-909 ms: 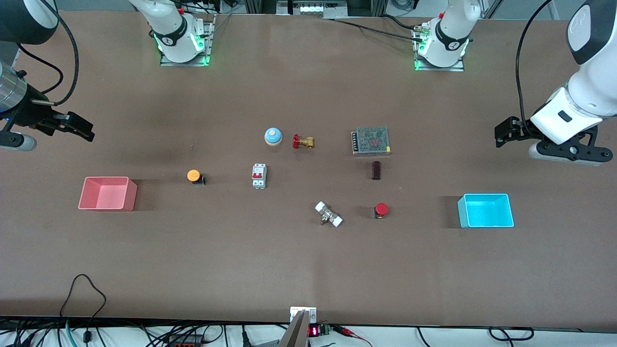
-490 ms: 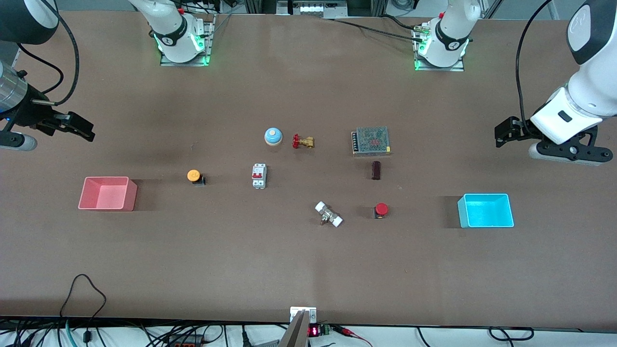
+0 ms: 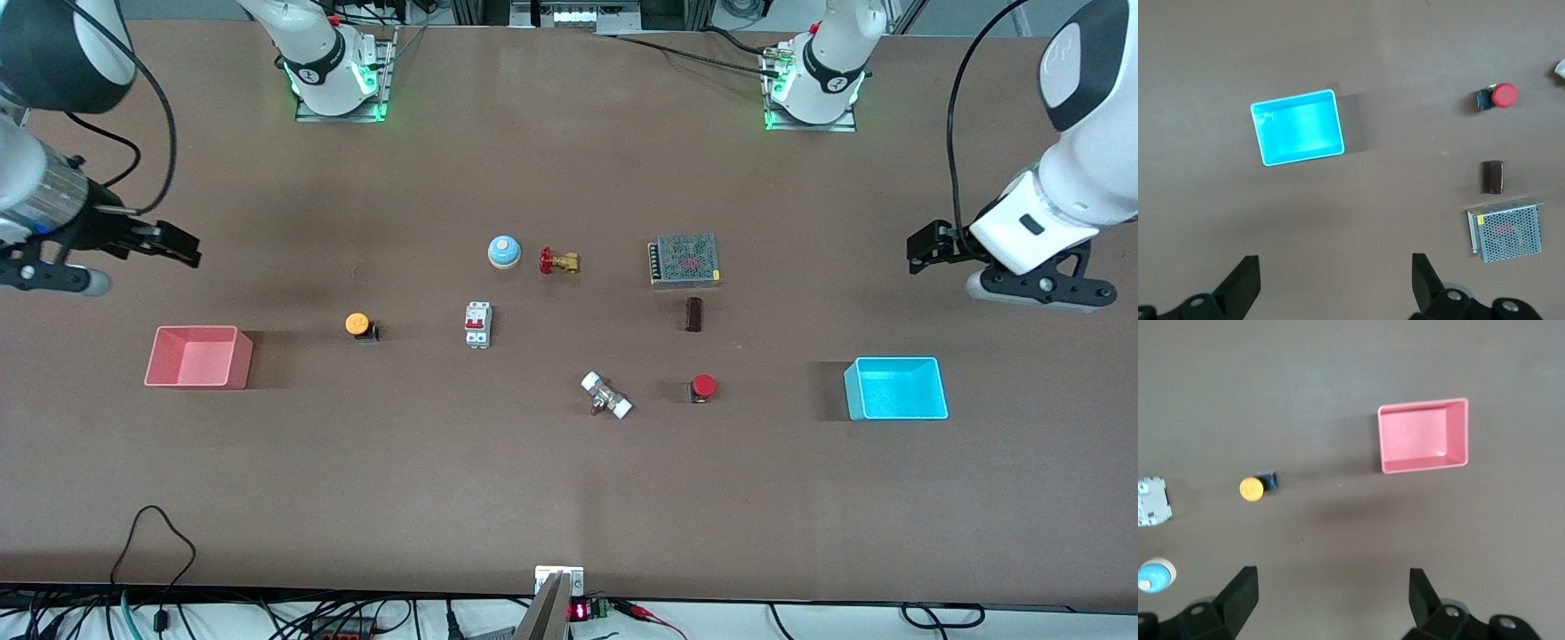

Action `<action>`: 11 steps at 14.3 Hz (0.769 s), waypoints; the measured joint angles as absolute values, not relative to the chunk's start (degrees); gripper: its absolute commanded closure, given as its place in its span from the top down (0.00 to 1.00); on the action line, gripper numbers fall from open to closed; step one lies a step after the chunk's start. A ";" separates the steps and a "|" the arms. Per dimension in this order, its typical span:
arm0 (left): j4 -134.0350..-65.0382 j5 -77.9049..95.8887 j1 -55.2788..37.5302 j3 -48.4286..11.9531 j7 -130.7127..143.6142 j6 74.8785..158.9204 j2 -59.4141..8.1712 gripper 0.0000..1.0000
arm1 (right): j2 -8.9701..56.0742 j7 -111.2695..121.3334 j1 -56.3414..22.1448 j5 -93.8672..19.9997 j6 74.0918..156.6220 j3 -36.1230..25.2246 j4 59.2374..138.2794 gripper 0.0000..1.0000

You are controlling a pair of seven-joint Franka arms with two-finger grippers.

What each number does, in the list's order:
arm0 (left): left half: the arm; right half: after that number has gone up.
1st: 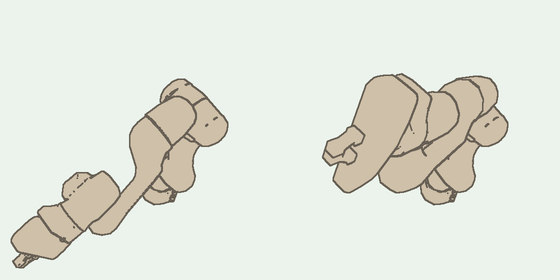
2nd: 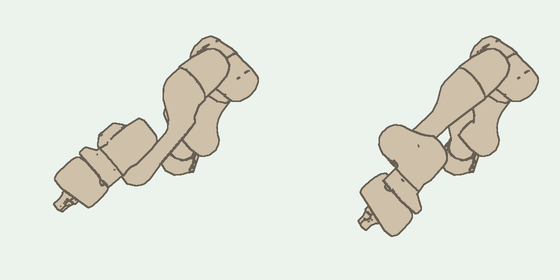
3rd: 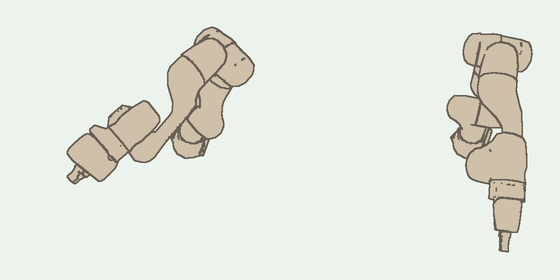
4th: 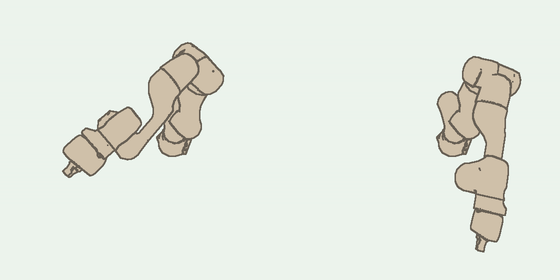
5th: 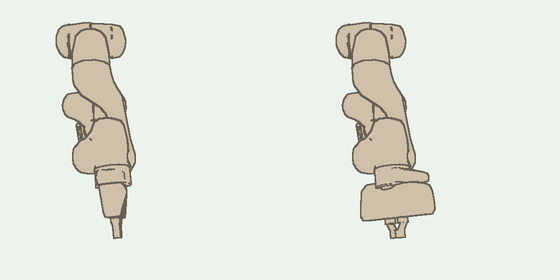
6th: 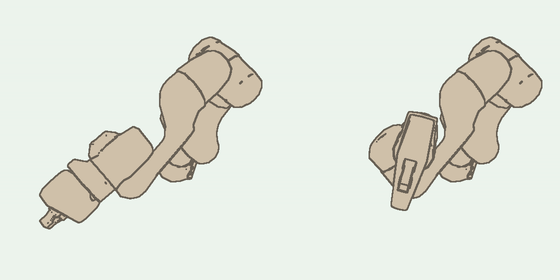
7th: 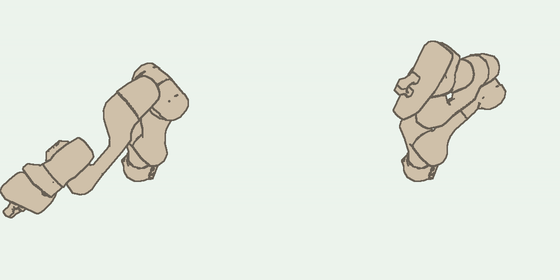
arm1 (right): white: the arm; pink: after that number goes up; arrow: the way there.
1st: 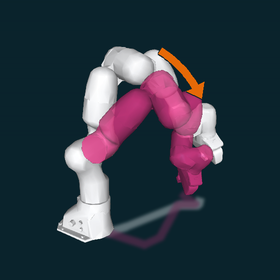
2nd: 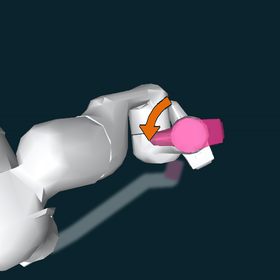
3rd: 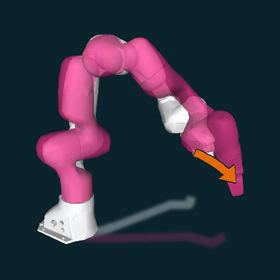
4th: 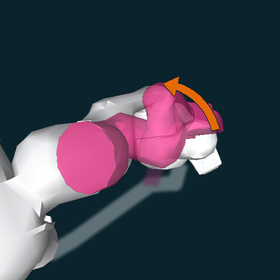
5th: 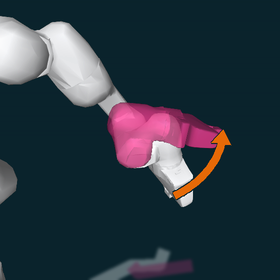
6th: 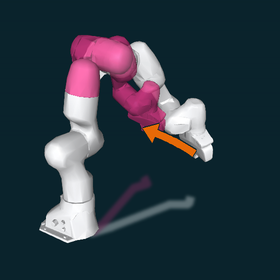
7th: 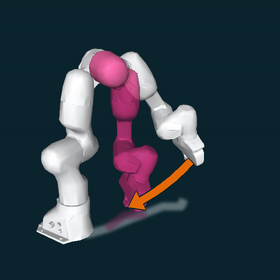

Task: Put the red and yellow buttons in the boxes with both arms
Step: 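Grasp the yellow button with the right gripper while the left gripper grasps the red button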

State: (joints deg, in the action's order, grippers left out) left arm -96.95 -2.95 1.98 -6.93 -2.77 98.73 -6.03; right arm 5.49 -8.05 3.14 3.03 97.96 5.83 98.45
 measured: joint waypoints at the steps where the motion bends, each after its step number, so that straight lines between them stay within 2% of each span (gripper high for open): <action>1: -96.99 -2.77 1.28 -7.19 -2.71 98.19 -7.30 1.00 | 6.62 -8.05 2.47 2.71 97.98 6.01 98.62 1.00; 3: -96.78 -2.29 -1.43 -7.63 0.46 98.13 -9.80 1.00 | 9.08 -8.05 0.96 2.32 100.20 6.29 99.30 1.00; 5: -93.75 -2.23 -4.56 -7.80 6.11 98.67 -14.08 1.00 | 11.26 -8.45 0.28 2.29 106.57 7.70 102.01 1.00; 9: -80.04 -2.21 -9.80 -7.89 14.08 102.52 -29.44 1.00 | 16.89 -15.19 -1.58 3.99 116.90 10.16 105.46 1.00; 11: -75.92 -2.21 -11.47 -7.94 14.77 106.94 -35.91 1.00 | 19.99 -18.61 -3.20 6.30 121.10 10.59 106.07 1.00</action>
